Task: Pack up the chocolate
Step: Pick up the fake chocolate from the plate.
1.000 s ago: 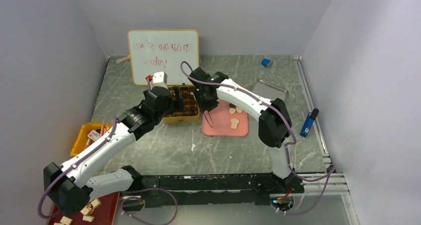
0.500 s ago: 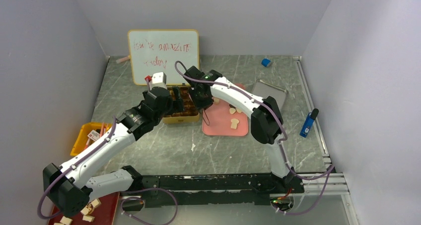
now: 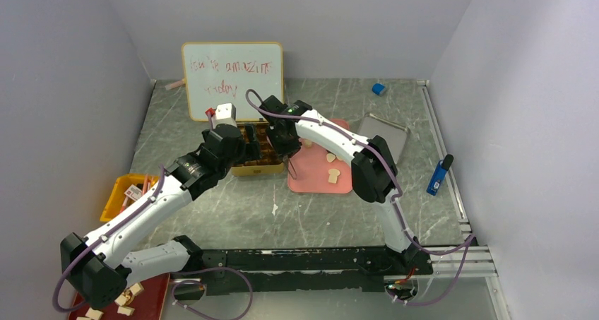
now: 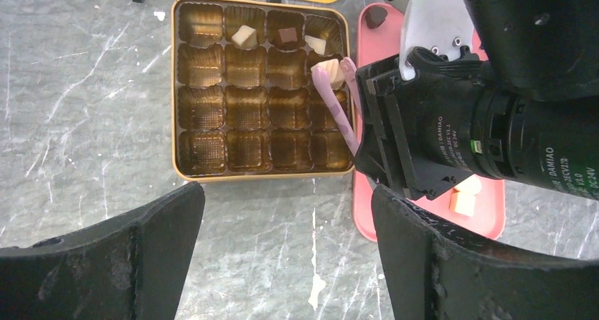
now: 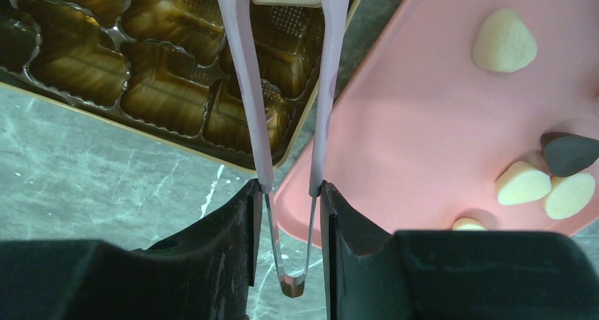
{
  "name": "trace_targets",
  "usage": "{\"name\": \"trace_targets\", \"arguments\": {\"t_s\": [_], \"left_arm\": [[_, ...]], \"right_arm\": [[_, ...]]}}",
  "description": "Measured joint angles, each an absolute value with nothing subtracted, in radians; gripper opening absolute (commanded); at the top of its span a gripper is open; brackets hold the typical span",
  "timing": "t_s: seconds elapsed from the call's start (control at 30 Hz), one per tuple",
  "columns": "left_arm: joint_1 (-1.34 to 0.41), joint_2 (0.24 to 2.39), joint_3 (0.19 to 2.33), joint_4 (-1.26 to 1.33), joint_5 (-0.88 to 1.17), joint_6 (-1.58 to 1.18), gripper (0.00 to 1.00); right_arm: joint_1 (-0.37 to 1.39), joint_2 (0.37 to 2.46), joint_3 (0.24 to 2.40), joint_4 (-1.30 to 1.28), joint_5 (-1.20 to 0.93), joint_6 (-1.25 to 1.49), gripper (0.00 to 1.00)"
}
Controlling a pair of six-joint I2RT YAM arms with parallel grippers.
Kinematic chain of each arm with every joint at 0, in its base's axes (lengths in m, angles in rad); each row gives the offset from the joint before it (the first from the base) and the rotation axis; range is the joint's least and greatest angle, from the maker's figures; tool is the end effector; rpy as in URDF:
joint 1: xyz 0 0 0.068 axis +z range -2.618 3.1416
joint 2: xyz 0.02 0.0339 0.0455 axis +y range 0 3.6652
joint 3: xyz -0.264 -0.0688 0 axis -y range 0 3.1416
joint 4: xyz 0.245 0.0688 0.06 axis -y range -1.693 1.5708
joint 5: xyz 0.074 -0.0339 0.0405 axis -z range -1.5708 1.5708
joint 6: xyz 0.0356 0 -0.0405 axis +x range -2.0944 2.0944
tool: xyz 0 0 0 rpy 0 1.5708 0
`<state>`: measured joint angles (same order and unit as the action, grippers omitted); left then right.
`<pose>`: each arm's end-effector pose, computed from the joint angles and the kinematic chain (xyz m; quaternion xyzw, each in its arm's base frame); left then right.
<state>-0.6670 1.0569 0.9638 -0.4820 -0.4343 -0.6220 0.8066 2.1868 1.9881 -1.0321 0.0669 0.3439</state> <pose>0.1891 -0.1299 0.3225 -0.0836 0.8601 -0.1288 0.4865 0.3208 0.3312 0.2362 -0.2204 0.9601 0.0643 0.1598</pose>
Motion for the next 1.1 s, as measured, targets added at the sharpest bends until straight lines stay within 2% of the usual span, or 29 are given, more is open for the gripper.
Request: {"name": "trace_targets", "arguments": {"t_s": [0.27,0.33,0.57,1.1], "left_arm": [[-0.667,1.057,0.964,-0.483,-0.434,-0.622,0.93],[-0.667,1.057,0.964,-0.483,-0.434,-0.622,0.93],[-0.667,1.057,0.964,-0.483,-0.434,-0.622,0.93],[-0.667,1.057,0.964,-0.483,-0.434,-0.622,0.93]], "right_arm": [[0.807,2.188,1.997,-1.032,0.066,0.342,0.24],[0.807,2.189,1.998,-1.032,0.066,0.342,0.31],[0.807,2.190,1.998,-1.032,0.066,0.341,0.36],[0.807,2.190,1.998,-1.031,0.066,0.339,0.38]]}}
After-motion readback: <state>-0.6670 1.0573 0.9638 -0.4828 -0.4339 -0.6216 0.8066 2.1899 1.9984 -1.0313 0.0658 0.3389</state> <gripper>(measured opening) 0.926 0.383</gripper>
